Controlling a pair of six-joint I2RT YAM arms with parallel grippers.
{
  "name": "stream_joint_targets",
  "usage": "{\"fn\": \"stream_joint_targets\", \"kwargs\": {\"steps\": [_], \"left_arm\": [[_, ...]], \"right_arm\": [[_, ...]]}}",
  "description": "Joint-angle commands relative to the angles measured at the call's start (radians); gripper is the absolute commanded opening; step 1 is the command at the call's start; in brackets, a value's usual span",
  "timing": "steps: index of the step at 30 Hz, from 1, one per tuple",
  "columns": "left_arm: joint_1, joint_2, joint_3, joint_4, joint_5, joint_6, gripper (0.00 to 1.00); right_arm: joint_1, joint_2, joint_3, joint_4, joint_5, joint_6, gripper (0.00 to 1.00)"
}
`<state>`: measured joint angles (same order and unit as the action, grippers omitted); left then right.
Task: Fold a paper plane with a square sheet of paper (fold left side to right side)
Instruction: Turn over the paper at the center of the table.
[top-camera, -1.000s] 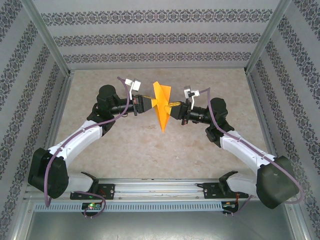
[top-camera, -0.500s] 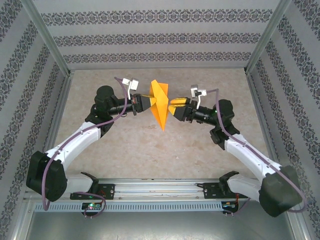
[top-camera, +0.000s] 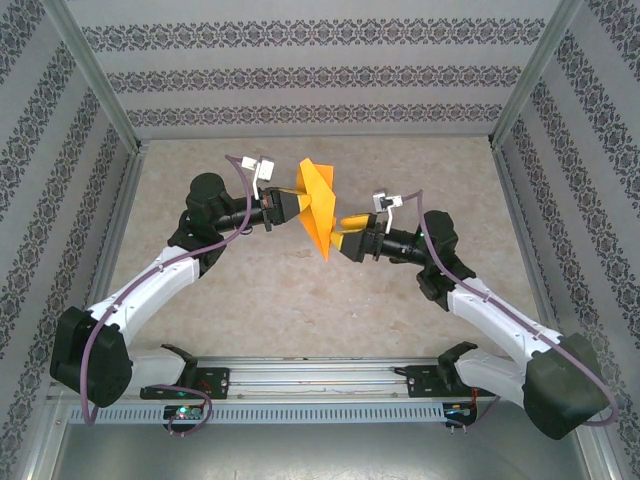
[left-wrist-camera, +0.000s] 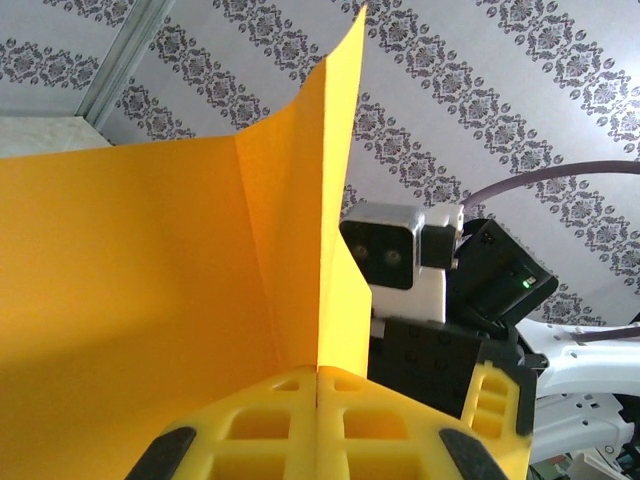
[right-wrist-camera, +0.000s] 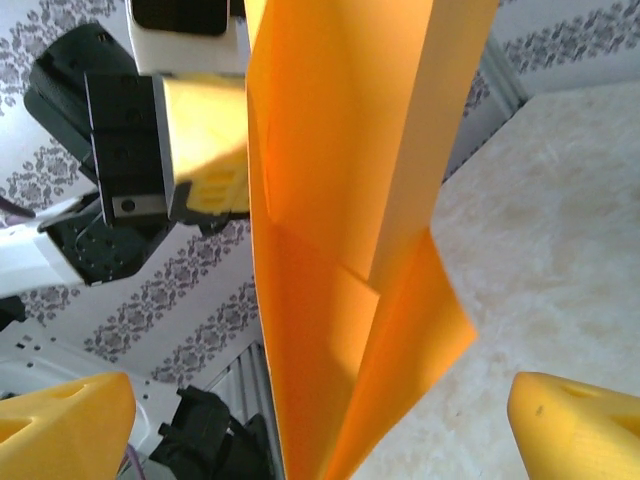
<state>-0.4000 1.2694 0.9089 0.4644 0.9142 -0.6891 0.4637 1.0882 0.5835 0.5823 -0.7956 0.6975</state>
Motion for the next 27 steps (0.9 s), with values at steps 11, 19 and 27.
{"fn": "stream_joint_targets", "kwargs": {"steps": [11, 19, 27], "left_arm": [[-0.017, -0.021, -0.02, 0.086, -0.002, -0.018, 0.0], [-0.017, -0.02, -0.022, 0.08, -0.002, -0.023, 0.0], [-0.019, -0.016, -0.027, 0.065, -0.012, -0.008, 0.0]], "right_arm": [[0.035, 0.091, 0.133, 0.037, -0.04, -0.004, 0.66], [0.03, 0.108, 0.162, 0.03, -0.03, -0.001, 0.49], [0.024, 0.107, 0.17, 0.024, -0.03, -0.003, 0.28]]}}
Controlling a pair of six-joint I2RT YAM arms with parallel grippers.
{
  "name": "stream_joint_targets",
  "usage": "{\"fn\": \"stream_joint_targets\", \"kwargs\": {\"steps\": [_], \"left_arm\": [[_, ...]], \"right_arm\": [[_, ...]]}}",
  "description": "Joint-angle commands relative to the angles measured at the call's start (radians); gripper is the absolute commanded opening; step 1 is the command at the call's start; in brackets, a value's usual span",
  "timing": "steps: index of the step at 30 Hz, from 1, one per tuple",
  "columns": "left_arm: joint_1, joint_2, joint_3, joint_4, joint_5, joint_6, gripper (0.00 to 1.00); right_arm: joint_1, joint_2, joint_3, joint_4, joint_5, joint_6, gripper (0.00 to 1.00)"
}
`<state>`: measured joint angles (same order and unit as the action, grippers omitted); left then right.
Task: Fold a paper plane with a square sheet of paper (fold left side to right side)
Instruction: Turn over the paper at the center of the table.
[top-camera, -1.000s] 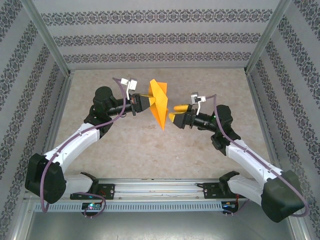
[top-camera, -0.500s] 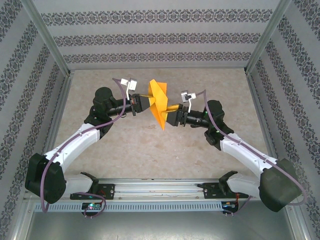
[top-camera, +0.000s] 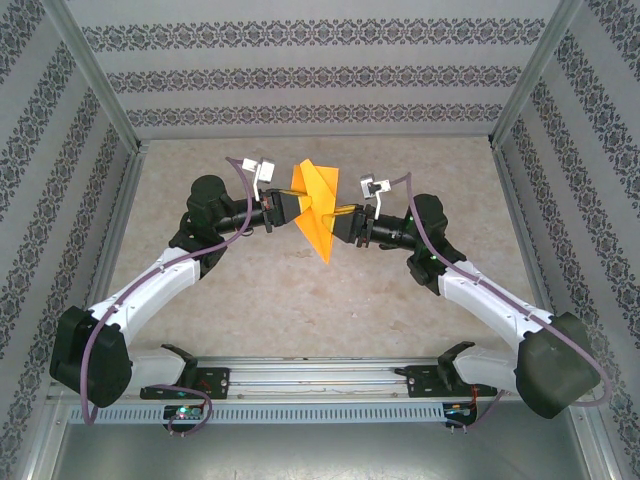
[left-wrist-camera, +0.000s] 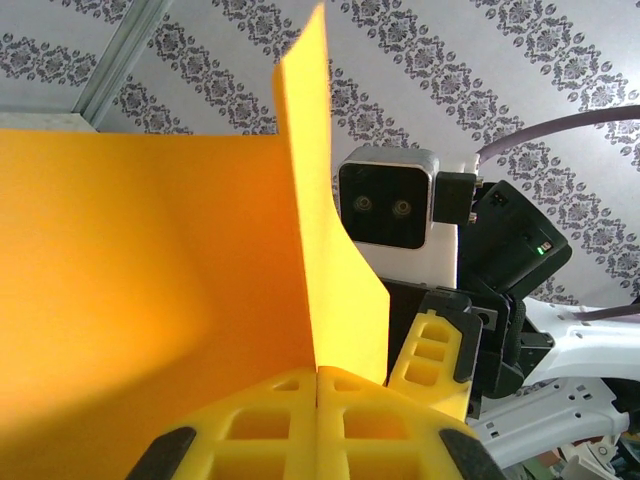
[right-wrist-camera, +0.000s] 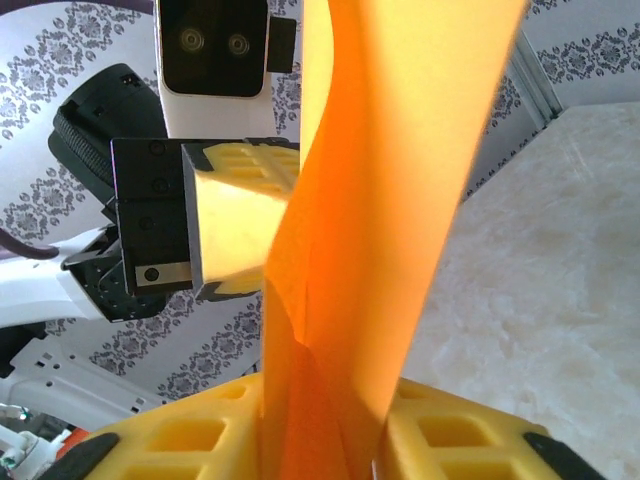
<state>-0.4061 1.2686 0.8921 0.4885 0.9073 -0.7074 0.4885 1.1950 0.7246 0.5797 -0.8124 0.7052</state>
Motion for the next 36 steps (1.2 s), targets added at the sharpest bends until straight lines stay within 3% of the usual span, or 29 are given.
{"fn": "stream_joint_targets", "kwargs": {"steps": [1, 4, 13, 22, 25, 30, 36], "left_arm": [[-0.013, -0.015, -0.009, 0.039, -0.007, 0.009, 0.0], [-0.012, -0.014, -0.012, 0.032, -0.012, 0.015, 0.01], [-0.01, -0.076, -0.01, -0.109, -0.099, 0.116, 0.32], [0.004, -0.233, -0.054, -0.247, -0.285, 0.228, 0.43], [0.007, -0.301, -0.075, -0.292, -0.365, 0.269, 0.5], [0.01, -0.379, -0.09, -0.378, -0.445, 0.316, 0.67], [0.011, -0.463, -0.154, -0.408, -0.58, 0.313, 0.72]], "right_arm": [[-0.001, -0.001, 0.029, 0.025, -0.013, -0.01, 0.27], [-0.001, -0.005, 0.027, 0.016, -0.013, -0.013, 0.22], [-0.004, -0.034, 0.019, -0.043, 0.005, -0.041, 0.05], [0.006, -0.099, 0.052, -0.287, 0.093, -0.158, 0.0], [0.033, -0.127, 0.082, -0.432, 0.183, -0.238, 0.0], [0.115, -0.146, 0.182, -0.718, 0.451, -0.386, 0.0], [0.224, -0.096, 0.31, -0.987, 0.809, -0.487, 0.0]]}}
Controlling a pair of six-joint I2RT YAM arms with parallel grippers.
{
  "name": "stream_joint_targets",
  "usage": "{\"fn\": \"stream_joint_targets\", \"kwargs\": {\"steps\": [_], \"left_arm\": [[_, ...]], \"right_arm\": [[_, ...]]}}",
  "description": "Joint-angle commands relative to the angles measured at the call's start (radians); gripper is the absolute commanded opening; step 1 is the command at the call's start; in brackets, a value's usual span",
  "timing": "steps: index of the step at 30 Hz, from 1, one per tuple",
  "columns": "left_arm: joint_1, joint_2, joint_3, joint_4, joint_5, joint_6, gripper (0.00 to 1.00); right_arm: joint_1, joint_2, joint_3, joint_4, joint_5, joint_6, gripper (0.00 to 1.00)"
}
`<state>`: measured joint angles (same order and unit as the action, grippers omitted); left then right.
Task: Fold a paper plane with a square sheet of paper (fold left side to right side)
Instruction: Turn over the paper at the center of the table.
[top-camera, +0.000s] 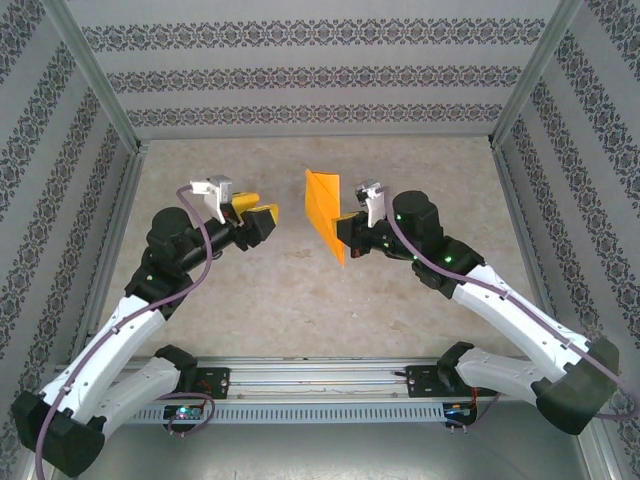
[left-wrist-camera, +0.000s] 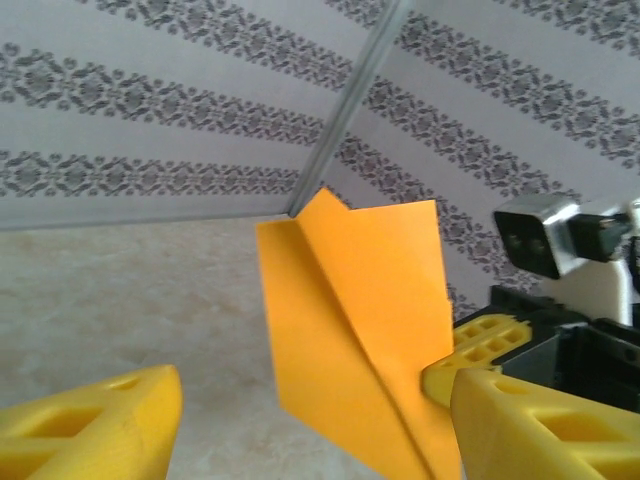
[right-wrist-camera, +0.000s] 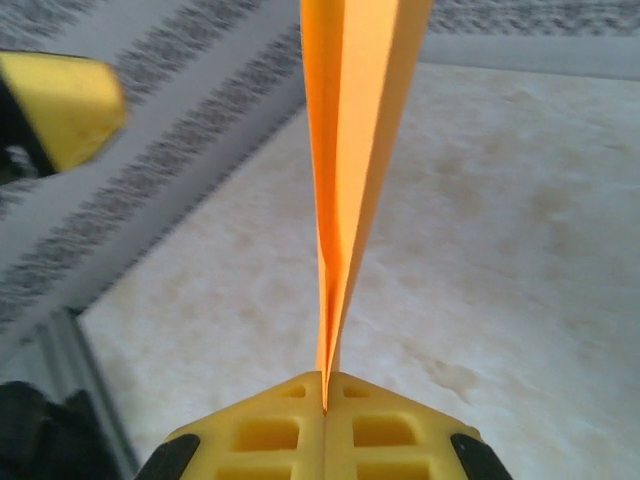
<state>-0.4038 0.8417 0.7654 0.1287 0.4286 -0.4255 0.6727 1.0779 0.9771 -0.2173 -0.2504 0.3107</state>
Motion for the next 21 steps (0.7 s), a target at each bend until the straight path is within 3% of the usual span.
{"fn": "stream_joint_targets", "kwargs": {"steps": [1, 6, 10, 21], "left_arm": [[0.009, -0.055, -0.036, -0.059, -0.138, 0.032, 0.72], [0.008, -0.159, -0.054, -0.132, -0.305, 0.07, 0.72], [0.009, -0.239, -0.07, -0.193, -0.419, 0.101, 0.72], [0.009, -0.316, -0.089, -0.276, -0.498, 0.123, 0.73]], "right_arm": [[0.064, 0.038, 0.081, -0.234, 0.316, -0.102, 0.0], [0.146, 0.146, 0.188, -0.427, 0.638, -0.086, 0.0], [0.179, 0.241, 0.238, -0.524, 0.802, -0.034, 0.0], [0.22, 0.612, 0.371, -0.764, 1.012, 0.14, 0.0]]}}
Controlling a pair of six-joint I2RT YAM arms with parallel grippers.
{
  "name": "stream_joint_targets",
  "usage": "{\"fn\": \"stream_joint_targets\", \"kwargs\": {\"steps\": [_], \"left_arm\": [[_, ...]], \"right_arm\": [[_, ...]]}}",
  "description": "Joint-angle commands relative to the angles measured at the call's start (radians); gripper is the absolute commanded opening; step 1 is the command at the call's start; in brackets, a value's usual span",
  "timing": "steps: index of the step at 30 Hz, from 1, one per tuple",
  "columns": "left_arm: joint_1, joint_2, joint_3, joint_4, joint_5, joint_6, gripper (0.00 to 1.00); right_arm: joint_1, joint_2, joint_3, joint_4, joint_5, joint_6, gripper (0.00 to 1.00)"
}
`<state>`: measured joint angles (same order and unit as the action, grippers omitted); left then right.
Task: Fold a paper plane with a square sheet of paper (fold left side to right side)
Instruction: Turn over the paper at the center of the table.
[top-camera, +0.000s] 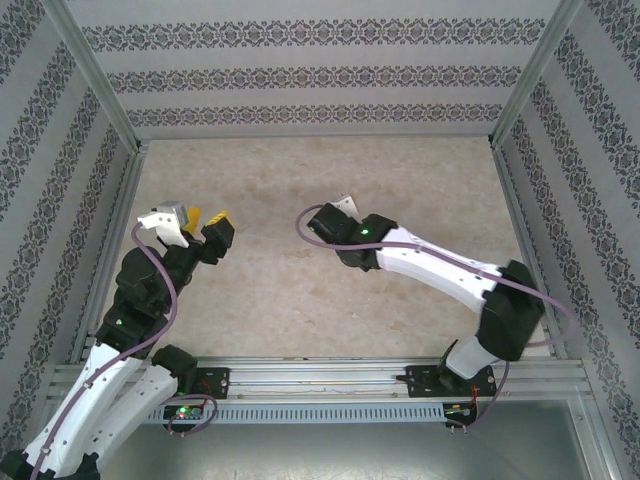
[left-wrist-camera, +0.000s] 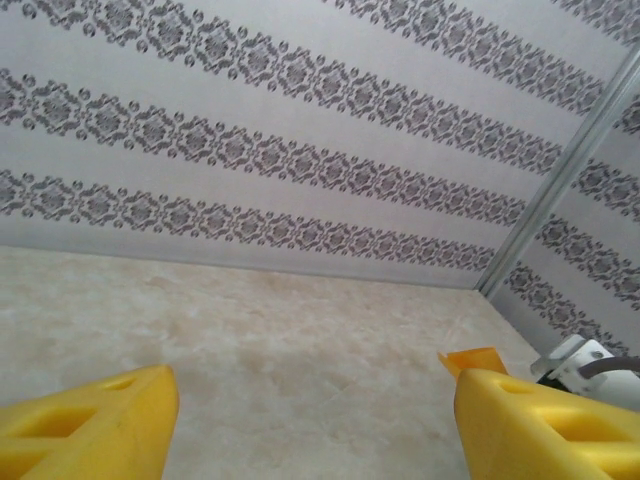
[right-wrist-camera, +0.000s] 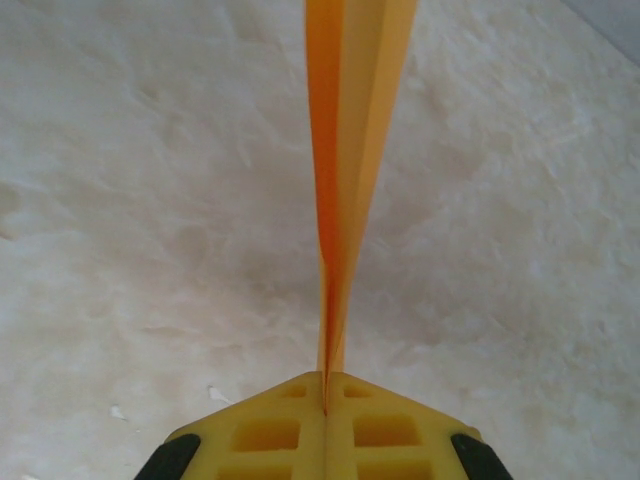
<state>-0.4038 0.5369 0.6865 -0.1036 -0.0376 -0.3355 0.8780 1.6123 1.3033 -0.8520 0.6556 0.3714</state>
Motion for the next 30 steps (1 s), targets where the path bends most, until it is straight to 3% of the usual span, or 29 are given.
{"fn": "stream_joint_targets", "kwargs": {"steps": [1, 7, 15, 23, 30], "left_arm": [[0.009, -0.011, -0.009, -0.047, -0.032, 0.034, 0.73], [0.009, -0.011, -0.013, -0.056, -0.033, 0.033, 0.73], [0.01, -0.012, -0.02, -0.067, -0.03, 0.026, 0.74], [0.009, -0.005, -0.019, -0.07, -0.023, 0.025, 0.74], [0.009, 0.035, -0.003, -0.087, 0.001, 0.035, 0.74]], "right_arm": [[0.016, 0.123, 0.061, -0.151, 0.114, 0.091, 0.0], [0.035, 0.331, 0.127, -0.203, 0.121, 0.133, 0.0], [0.039, 0.45, 0.145, -0.153, 0.025, 0.132, 0.0], [0.037, 0.449, 0.133, -0.076, -0.104, 0.12, 0.2], [0.006, 0.309, 0.063, 0.017, -0.21, 0.149, 0.4]]}}
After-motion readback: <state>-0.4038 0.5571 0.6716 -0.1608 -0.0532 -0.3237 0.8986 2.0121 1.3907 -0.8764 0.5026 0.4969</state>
